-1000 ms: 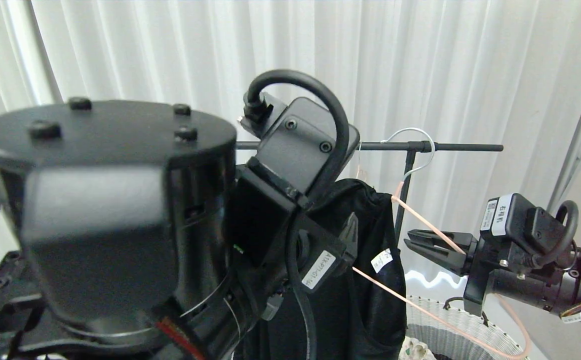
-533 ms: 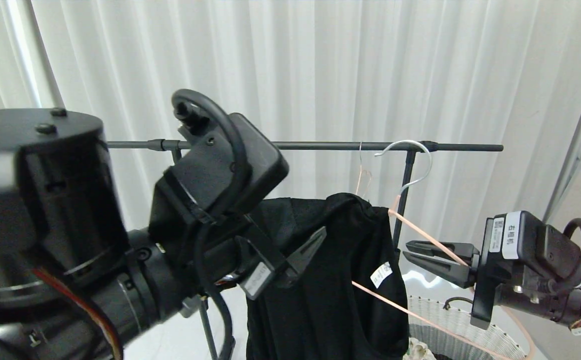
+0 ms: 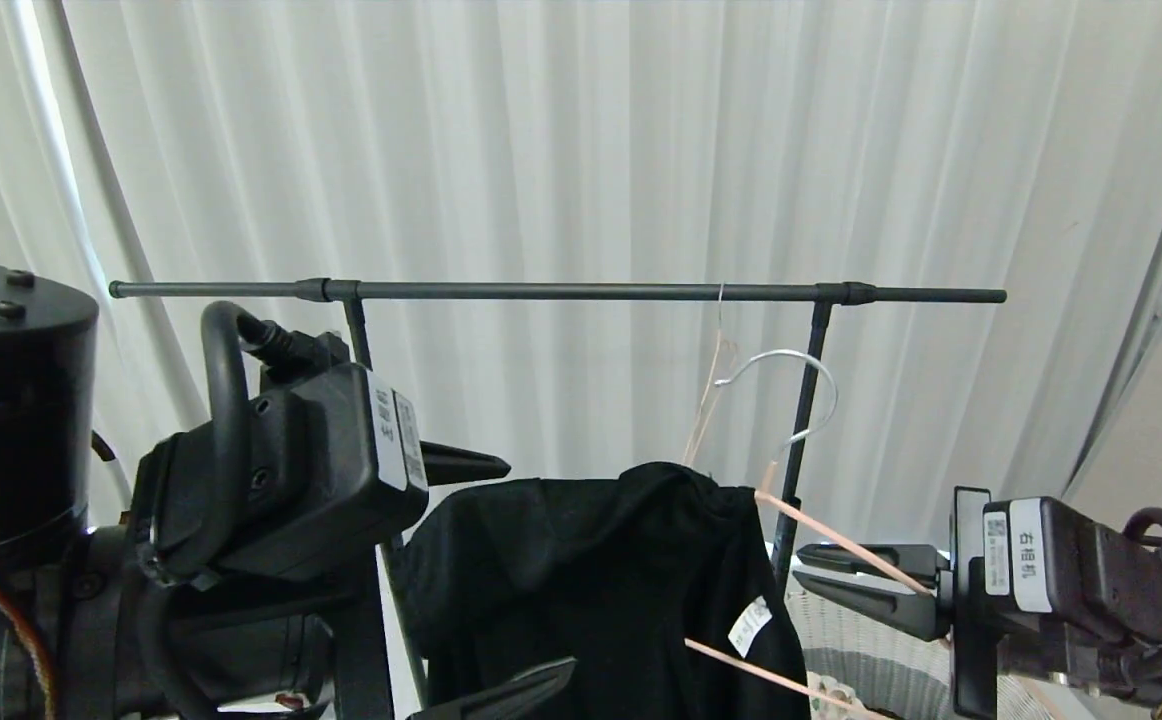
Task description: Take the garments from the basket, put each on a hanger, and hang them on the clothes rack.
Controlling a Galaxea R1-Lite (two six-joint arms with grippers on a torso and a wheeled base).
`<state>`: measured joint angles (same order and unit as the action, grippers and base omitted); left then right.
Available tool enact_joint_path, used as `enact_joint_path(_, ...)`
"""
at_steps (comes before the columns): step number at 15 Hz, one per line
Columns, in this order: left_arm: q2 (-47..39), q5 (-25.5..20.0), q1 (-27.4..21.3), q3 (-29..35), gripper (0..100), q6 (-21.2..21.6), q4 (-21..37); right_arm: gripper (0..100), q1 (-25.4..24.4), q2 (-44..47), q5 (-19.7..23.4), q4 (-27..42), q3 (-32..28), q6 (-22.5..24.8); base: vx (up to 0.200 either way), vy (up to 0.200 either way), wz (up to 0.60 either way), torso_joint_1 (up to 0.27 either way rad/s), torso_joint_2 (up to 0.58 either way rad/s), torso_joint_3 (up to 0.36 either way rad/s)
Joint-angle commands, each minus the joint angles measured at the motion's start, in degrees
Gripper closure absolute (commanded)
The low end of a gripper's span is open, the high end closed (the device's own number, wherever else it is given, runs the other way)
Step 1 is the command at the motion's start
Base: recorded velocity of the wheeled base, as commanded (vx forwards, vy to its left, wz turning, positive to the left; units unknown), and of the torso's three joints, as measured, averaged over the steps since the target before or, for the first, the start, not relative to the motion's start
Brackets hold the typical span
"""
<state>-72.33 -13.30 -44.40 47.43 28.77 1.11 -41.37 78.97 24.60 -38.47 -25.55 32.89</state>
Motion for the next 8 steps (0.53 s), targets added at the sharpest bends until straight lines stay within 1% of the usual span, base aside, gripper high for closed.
enact_joint_path(1,-1.7,-0.9,0.0,-0.4,0,0.0,0.1,100,-2.7,0.2,0.0,0.2,0.9,0.9,0.000,0.000,0.00,0.000,0.00,0.000)
enact_joint_path(3,-3.7,-1.2,0.0,-0.6,0,-0.1,0.0,100,-4.8,0.2,0.0,0.2,2.0,2.3,0.000,0.000,0.00,0.000,0.00,0.000)
enact_joint_path(5,-4.4,-1.7,-0.3,-2.0,0,-0.1,0.0,100,-5.6,0.2,0.0,0.2,2.2,3.8,0.000,0.000,0.00,0.000,0.00,0.000)
enact_joint_path(6,-4.9,-4.5,-0.3,-3.9,0,-0.1,0.0,100,-6.5,0.3,0.0,0.2,2.2,4.7,0.000,0.000,0.00,0.000,0.00,0.000)
enact_joint_path(8,-6.0,-6.1,-0.3,-5.2,0,-0.2,0.0,100,-7.7,0.3,0.0,0.2,2.3,6.1,0.000,0.000,0.00,0.000,0.00,0.000)
